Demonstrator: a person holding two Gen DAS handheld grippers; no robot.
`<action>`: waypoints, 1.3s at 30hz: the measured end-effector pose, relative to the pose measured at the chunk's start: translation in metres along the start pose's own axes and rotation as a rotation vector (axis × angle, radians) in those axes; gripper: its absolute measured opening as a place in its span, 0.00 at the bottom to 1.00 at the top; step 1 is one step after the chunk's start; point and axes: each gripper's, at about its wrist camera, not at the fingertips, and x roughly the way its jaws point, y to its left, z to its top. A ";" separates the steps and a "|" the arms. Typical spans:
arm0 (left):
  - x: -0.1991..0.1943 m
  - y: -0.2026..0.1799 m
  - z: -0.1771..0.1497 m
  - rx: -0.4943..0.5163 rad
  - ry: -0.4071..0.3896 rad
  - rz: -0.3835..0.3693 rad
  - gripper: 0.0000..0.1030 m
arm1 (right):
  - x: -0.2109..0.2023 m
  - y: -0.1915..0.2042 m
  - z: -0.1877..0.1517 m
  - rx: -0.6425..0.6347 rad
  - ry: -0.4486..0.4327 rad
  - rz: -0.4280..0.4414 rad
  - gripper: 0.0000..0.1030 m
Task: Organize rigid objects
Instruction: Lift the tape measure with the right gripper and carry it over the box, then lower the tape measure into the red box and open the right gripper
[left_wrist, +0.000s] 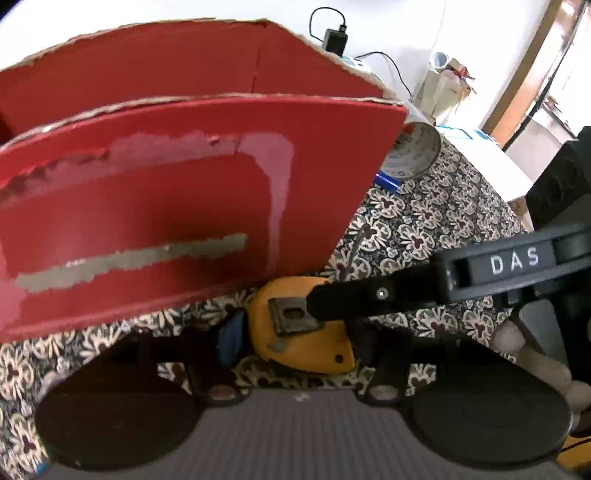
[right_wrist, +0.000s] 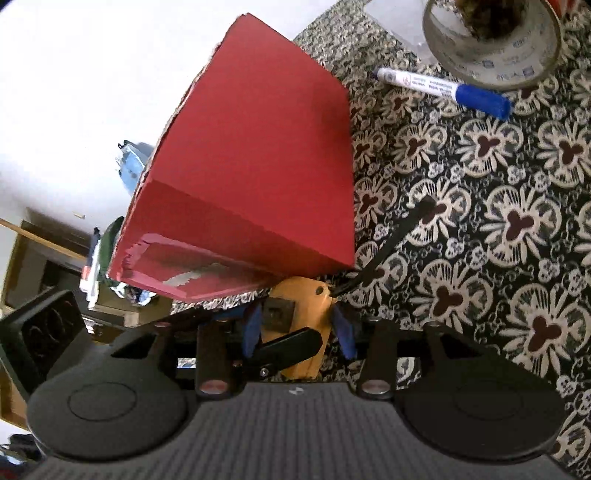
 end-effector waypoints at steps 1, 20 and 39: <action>-0.002 -0.001 -0.003 -0.005 0.000 0.005 0.55 | 0.000 0.001 -0.001 -0.014 0.010 0.002 0.29; -0.125 -0.028 0.045 0.073 -0.278 -0.051 0.55 | -0.097 0.103 0.002 -0.207 -0.209 0.094 0.27; -0.021 0.054 0.126 -0.108 -0.116 -0.048 0.35 | 0.016 0.121 0.103 -0.440 -0.091 -0.212 0.21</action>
